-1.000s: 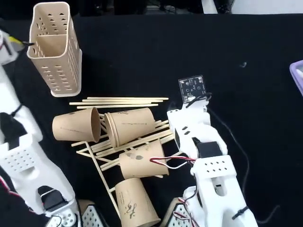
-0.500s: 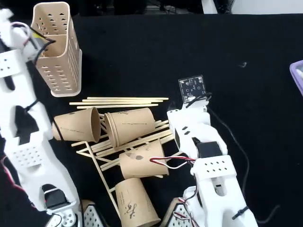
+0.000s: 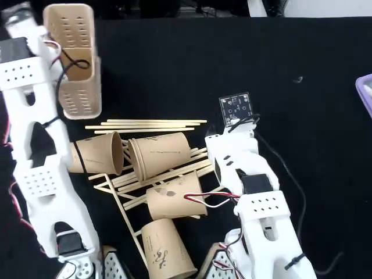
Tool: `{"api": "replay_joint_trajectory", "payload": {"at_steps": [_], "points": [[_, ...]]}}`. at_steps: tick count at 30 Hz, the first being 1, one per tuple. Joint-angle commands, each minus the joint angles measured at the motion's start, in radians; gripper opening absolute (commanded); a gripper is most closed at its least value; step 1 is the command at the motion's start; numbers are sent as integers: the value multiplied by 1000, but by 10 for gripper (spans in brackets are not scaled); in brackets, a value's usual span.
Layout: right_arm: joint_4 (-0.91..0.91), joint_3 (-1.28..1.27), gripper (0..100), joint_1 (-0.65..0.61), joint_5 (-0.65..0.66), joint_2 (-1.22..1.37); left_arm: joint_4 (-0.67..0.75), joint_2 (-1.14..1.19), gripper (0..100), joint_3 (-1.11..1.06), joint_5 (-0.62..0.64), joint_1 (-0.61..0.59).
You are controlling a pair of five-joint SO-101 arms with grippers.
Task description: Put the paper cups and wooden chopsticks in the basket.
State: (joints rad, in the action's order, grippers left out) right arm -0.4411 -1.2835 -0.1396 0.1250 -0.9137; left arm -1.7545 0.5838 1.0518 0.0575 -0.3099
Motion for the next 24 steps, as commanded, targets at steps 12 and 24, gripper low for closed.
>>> {"api": "replay_joint_trajectory", "payload": {"at_steps": [12,24], "points": [[21,2,145,-11,0,1,40,-9,83,183,-339,257],[21,2,145,-11,0,1,-5,-21,232,189,-51,116]]}}
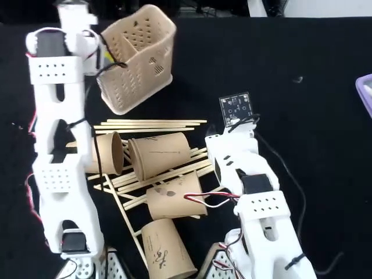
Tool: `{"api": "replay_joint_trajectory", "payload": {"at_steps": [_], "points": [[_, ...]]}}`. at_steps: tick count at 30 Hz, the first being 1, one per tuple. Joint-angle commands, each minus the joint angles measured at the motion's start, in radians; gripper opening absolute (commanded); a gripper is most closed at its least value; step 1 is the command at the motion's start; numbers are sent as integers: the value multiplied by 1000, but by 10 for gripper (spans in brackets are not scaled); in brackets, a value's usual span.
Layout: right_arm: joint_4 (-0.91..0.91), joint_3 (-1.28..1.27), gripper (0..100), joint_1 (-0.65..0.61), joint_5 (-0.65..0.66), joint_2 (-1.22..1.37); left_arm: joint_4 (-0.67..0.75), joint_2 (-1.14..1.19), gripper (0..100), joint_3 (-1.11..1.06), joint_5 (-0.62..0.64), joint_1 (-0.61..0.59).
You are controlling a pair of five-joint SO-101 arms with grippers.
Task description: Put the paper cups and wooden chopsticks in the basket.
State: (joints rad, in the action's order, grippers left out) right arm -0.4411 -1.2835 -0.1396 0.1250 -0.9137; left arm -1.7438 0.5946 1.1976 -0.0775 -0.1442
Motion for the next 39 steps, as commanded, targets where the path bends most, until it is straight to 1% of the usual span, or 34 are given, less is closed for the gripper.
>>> {"api": "replay_joint_trajectory", "payload": {"at_steps": [1,4,10,12,18,20,24,26,28,29,31,33,37,39], "points": [[21,2,145,-11,0,1,-17,-32,232,41,95,-61],[21,2,145,-11,0,1,-17,-32,233,38,100,-71],[21,2,145,-12,0,1,-18,-84,233,28,195,-61],[21,2,145,-12,0,1,-18,-129,233,-8,216,-47],[21,2,145,-12,0,1,-12,-258,233,-196,212,4],[21,2,145,-12,0,1,17,-249,230,-260,212,22],[21,2,145,-11,0,1,143,-203,225,-326,212,30],[21,2,145,-11,0,1,192,-190,180,-328,212,31],[21,2,145,-11,0,1,221,-193,72,-326,210,35],[21,2,145,-11,0,1,230,-198,24,-326,198,35],[21,2,145,-11,0,1,215,-204,47,-328,117,36],[21,2,145,-11,0,-1,190,-203,27,-328,43,35],[21,2,145,-11,0,-4,149,-199,30,-335,-118,27],[21,2,145,-11,0,-4,133,-199,30,-328,-176,30]]}}
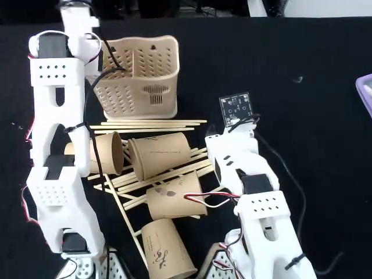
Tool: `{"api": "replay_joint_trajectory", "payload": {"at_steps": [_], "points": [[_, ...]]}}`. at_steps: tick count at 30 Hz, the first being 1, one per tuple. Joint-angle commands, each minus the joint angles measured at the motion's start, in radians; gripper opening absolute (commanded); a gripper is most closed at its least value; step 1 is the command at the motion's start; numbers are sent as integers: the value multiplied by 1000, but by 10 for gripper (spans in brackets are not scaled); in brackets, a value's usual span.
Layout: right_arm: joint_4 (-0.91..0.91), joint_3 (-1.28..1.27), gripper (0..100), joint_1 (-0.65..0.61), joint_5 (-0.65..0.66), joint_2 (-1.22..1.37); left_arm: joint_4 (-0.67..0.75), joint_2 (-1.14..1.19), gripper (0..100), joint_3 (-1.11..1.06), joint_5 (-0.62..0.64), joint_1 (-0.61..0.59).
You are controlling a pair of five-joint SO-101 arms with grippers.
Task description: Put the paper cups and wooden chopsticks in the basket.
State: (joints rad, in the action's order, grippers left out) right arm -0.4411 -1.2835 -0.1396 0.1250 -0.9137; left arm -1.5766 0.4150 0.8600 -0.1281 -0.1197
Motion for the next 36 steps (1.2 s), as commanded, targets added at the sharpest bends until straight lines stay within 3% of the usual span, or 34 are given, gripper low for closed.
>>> {"api": "replay_joint_trajectory", "payload": {"at_steps": [1,9,18,22,28,32,36], "points": [[21,2,145,-11,0,-4,-35,-26,30,10,-146,8],[20,2,145,-11,0,-4,-58,-20,32,7,-141,-13],[9,7,148,-11,-6,-5,-138,-31,210,160,-69,-42],[-77,62,149,-11,-8,-7,-186,-31,209,283,-68,-59],[-239,186,153,-11,-9,-7,-186,-37,209,283,-68,-99],[-364,285,226,-11,-9,-7,-187,-152,209,213,-18,-145],[-440,361,226,-15,-2,-7,-187,-393,209,-35,-18,-176]]}}
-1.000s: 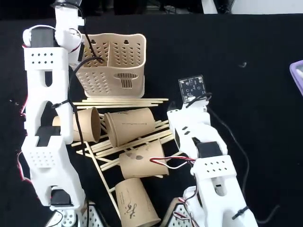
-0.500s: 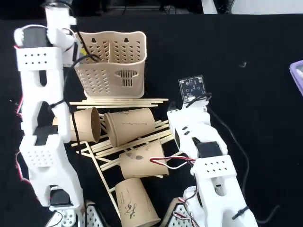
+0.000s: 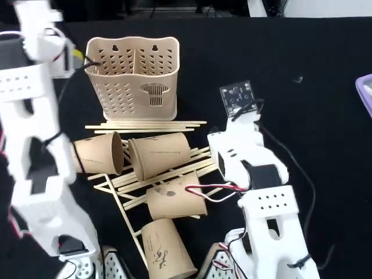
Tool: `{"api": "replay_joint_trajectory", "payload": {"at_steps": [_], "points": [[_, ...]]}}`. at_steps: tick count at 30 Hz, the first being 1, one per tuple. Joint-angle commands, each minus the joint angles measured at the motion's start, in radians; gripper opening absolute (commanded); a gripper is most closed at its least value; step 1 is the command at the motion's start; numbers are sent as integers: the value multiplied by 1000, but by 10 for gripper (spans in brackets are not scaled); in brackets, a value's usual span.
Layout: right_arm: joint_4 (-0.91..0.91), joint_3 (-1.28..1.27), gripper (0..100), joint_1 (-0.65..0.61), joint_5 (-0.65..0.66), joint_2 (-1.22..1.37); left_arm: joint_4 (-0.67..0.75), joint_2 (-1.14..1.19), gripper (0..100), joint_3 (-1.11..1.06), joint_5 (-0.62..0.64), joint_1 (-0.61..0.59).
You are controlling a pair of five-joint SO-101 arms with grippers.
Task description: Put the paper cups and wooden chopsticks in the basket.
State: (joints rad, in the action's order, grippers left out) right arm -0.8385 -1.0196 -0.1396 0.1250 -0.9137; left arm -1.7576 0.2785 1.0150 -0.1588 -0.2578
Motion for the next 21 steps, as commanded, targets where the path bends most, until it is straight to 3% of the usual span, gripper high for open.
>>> {"api": "replay_joint_trajectory", "payload": {"at_steps": [1,4,7,11,14,17,21], "points": [[-64,120,221,-15,-2,-7,-6,-324,209,-277,11,-44],[-130,191,216,-23,-2,-7,17,-509,209,-544,6,-45],[-229,255,218,-84,-6,-7,129,-667,209,-855,-12,-67],[-292,274,219,-313,-8,-7,394,-824,209,-1303,-9,-165],[-290,274,220,-480,-8,-5,591,-908,209,-1598,60,-216],[-287,263,221,-597,-9,2,712,-936,209,-1771,123,-248],[-180,206,221,-661,-11,2,802,-936,209,-1865,201,-263]]}}
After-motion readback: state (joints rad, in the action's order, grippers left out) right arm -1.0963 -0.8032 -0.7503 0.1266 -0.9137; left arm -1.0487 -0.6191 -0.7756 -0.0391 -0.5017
